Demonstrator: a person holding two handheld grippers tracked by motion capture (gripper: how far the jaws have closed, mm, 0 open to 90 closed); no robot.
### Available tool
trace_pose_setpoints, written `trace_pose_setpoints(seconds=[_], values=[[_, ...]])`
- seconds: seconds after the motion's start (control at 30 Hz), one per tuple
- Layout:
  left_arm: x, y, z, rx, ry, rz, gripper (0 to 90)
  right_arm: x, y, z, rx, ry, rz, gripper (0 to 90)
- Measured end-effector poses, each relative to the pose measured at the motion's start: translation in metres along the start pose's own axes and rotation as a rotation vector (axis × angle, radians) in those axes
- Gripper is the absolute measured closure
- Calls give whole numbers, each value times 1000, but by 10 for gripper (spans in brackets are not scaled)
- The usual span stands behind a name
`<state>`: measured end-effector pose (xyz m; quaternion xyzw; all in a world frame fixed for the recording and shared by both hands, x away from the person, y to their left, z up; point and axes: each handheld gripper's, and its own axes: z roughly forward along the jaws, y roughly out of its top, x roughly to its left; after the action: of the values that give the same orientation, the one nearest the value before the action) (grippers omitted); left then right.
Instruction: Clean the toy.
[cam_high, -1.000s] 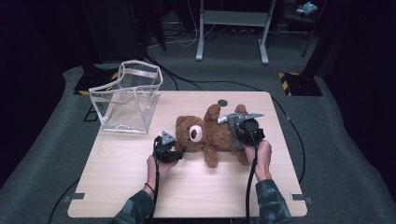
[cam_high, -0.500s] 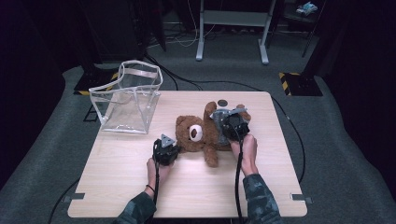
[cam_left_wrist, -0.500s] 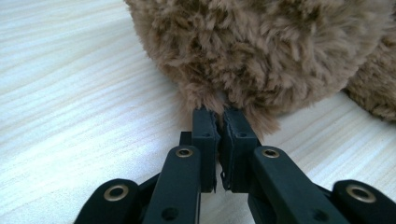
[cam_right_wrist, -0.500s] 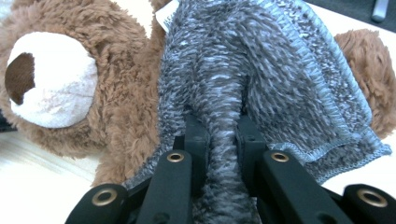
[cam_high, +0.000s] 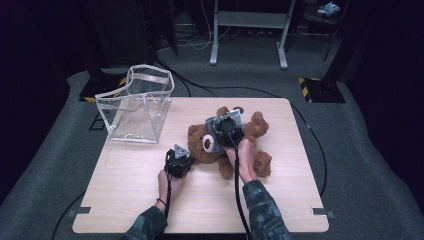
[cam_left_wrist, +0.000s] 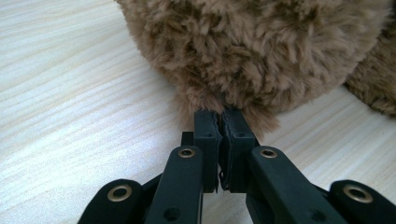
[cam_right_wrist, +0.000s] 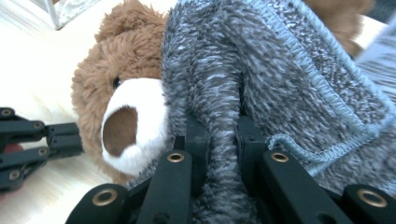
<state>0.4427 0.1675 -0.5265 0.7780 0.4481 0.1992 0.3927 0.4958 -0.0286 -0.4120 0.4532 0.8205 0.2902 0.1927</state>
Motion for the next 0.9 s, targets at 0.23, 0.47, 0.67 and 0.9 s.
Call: trace_pose_setpoints(seconds=[0.23,0.47,0.67,0.9], values=[[1,1,2,22,-25,1,864,12,26,-6,-54,41,-45,795],[1,1,2,26,-10,9,870,9,32,24,32,-29,-54,798],[0,1,2,24,-7,17,869,-4,28,21,30,-45,-14,796],[-3,1,2,24,5,35,868,17,43,5,-43,56,-28,791]])
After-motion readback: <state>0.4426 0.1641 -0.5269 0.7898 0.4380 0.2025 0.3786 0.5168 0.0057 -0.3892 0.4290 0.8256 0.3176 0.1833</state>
